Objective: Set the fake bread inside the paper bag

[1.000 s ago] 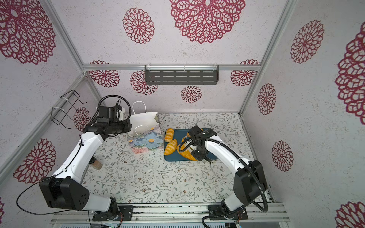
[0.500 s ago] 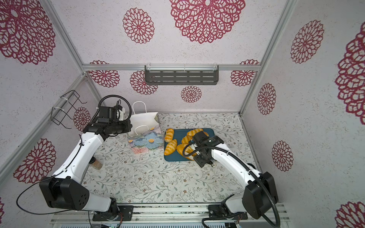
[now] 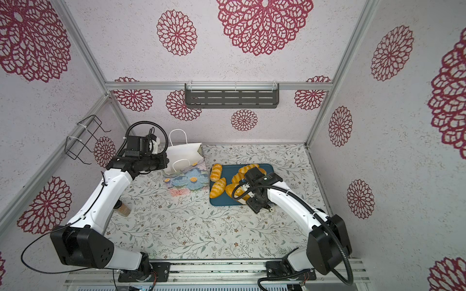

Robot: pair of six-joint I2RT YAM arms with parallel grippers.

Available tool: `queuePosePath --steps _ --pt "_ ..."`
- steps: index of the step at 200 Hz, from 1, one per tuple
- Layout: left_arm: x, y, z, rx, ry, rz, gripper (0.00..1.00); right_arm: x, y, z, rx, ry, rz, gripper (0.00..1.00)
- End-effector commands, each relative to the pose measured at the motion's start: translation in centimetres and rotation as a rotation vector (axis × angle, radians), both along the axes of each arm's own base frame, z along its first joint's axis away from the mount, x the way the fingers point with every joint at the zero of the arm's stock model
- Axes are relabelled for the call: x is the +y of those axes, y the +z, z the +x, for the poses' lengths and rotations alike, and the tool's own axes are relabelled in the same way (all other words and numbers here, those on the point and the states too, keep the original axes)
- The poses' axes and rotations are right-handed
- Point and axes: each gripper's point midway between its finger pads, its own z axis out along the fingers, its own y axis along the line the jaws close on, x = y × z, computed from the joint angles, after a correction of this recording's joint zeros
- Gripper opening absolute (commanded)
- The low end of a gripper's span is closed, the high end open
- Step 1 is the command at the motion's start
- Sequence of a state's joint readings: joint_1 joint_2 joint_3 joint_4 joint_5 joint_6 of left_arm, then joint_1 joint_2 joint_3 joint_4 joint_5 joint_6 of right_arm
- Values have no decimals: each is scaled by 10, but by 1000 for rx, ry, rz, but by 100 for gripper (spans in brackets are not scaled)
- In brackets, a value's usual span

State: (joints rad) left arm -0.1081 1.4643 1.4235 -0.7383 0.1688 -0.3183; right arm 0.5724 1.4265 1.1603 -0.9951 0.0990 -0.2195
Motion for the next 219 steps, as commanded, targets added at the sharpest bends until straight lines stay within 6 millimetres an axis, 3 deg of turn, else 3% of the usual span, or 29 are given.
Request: queuePosePath --steps 1,35,137,162,219 --pt "-5 -2 -7 6 -20 7 0 8 14 6 -30 50 23 64" --pt "-5 -2 -7 7 -20 8 0 8 9 9 -5 81 -8 68" --pt "-6 -3 -6 9 -23 5 0 17 -12 26 39 118 -52 65" --pt "-6 -3 -6 9 -23 5 0 17 -15 29 42 118 -61 61" --pt "-6 -3 -6 9 -22 6 0 22 -11 27 43 119 -28 39"
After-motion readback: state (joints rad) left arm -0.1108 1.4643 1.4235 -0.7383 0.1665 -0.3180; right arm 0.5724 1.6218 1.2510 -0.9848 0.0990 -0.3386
